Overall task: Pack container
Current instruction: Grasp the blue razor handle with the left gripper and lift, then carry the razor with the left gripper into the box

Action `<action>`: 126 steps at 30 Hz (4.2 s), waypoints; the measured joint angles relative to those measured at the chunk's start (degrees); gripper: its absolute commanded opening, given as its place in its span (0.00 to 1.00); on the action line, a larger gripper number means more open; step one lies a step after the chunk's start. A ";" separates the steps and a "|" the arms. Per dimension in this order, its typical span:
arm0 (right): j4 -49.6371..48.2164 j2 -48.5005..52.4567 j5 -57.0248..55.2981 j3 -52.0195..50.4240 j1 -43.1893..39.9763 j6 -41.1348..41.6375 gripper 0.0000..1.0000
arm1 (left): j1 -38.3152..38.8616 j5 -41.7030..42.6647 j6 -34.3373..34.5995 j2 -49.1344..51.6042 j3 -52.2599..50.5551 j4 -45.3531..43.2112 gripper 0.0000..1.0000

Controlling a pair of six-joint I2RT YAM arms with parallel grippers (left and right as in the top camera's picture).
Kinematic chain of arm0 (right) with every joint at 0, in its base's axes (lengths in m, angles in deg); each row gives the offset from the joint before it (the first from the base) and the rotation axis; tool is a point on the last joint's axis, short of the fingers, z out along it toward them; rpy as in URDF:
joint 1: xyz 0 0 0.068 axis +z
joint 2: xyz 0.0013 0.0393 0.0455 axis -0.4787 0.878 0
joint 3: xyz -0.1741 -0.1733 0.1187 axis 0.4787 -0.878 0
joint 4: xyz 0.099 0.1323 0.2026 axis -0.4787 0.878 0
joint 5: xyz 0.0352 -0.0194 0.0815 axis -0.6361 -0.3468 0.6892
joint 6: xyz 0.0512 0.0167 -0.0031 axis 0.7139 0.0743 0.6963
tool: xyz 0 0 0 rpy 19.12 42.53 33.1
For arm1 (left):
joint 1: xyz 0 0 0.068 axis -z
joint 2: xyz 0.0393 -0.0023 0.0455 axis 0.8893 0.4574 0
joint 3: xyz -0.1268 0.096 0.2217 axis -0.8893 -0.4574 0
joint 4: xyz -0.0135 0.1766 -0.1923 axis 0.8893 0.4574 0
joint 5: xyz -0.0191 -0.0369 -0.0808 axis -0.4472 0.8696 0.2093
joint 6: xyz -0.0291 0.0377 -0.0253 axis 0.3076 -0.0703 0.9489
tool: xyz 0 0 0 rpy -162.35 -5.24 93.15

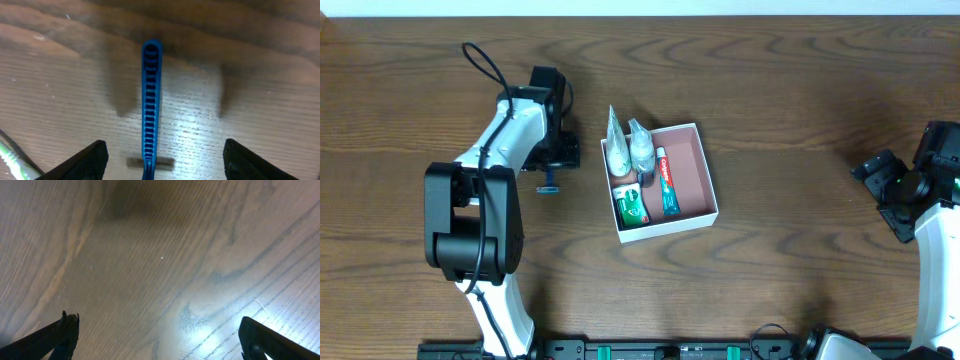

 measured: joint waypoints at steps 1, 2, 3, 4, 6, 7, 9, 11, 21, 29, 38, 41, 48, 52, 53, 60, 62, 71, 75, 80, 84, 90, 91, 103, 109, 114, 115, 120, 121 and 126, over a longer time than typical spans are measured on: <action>0.00 0.00 0.00 0.00 0.00 0.00 0.99 | 0.00 0.00 -0.04 0.00 -0.42 -0.17 0.74; 0.00 0.00 0.00 0.00 0.00 0.00 0.99 | 0.00 0.00 -0.04 0.02 -0.72 -0.26 0.72; 0.00 0.00 0.00 0.00 0.00 0.00 0.99 | 0.00 0.00 -0.09 0.02 -1.01 -0.39 0.71; 0.00 0.00 0.02 0.00 0.00 0.00 0.99 | 0.00 -0.02 -0.20 0.02 -1.16 -0.42 0.70; 0.00 0.00 0.00 0.00 0.00 0.00 0.99 | 0.00 0.20 -0.33 0.02 -1.22 -0.74 0.66; 0.00 0.00 0.02 0.00 0.00 0.00 0.99 | 0.00 0.33 -0.44 0.02 -1.22 -1.07 0.65; 0.00 0.00 0.00 0.00 0.00 0.00 0.99 | 0.00 0.96 -0.90 0.02 -1.29 -2.08 0.61; 0.00 0.00 0.00 0.00 0.00 0.00 0.99 | 0.00 1.55 -1.09 0.02 -1.88 -3.65 0.59; 0.02 0.00 0.00 0.00 0.00 0.00 0.99 | -0.02 4.39 -1.09 -0.42 -5.57 -8.33 0.29; 0.02 0.00 0.00 0.00 0.00 0.00 0.99 | 0.00 4.66 -1.40 -0.59 -5.73 -8.50 0.06; 0.00 0.00 0.00 0.00 0.00 0.00 0.99 | 0.00 4.48 -1.44 -1.07 -5.53 -3.65 0.06; 0.00 0.00 0.02 0.00 0.00 0.00 0.99 | 0.00 4.46 -1.42 -3.39 -5.49 -0.46 0.06; 0.00 0.00 0.00 0.00 0.00 0.00 0.99 | 0.22 4.31 1.05 -21.05 -1.84 1.27 0.06; 0.00 0.00 0.00 0.00 0.00 0.00 0.99 | 2.38 4.24 4.02 -34.38 -0.74 0.48 0.06; 0.00 0.00 0.00 0.00 0.00 0.00 0.99 | 3.41 4.26 4.81 -37.18 -0.66 0.17 0.06; 0.00 0.00 0.02 0.00 0.00 0.00 0.99 | 15.78 2.16 12.07 -50.03 -0.61 -3.26 0.06; 0.02 0.00 0.02 0.00 0.00 0.00 0.99 | 20.35 0.00 14.14 -50.95 -0.61 -4.31 0.06; 0.02 0.00 0.02 0.00 0.00 0.00 0.99 | 38.49 -11.67 20.39 -41.18 -0.61 -12.07 0.06; 0.00 0.00 0.00 0.00 0.00 0.00 0.99 | 42.18 -14.62 22.91 -33.20 -0.61 -15.61 0.06; 0.00 0.00 0.00 0.00 0.00 0.00 0.99 | 43.30 -15.89 26.21 -24.98 -0.61 -16.24 0.06; 0.00 0.00 0.00 0.00 0.00 0.00 0.99 | 43.30 -16.55 27.96 -21.14 -0.61 -16.22 0.06; 0.00 0.00 0.00 0.00 0.00 0.00 0.99 | 43.30 -16.76 30.42 -17.29 -0.61 -16.26 0.05; 0.00 0.00 0.02 0.00 0.00 0.00 0.99 | 43.30 -16.76 30.73 -16.63 -0.61 -16.28 0.06; 0.02 0.00 0.02 0.00 0.00 0.00 0.99 | 43.30 -16.76 35.67 -11.26 -0.61 -16.48 0.06; 0.00 0.00 0.00 0.00 0.00 0.00 0.99 | 43.30 -16.74 37.86 -9.88 -0.61 -16.74 0.06; 0.00 0.00 0.00 0.00 0.00 0.00 0.99 | 43.30 -16.39 38.25 -7.52 -0.61 -17.73 0.06; 0.00 0.00 0.02 0.00 0.00 0.00 0.99 | 43.30 -16.28 38.32 -7.06 -0.61 -17.92 0.06; 0.00 0.00 0.00 0.00 0.00 0.00 0.99 | 43.30 -15.80 38.64 -5.49 -0.61 -18.73 0.06; 0.00 0.00 0.02 0.00 0.00 0.00 0.99 | 43.30 -15.65 38.71 -5.42 -0.61 -18.84 0.06; 0.00 0.00 0.00 0.00 0.00 0.00 0.99 | 43.25 -15.41 39.08 -5.38 -0.61 -19.61 0.06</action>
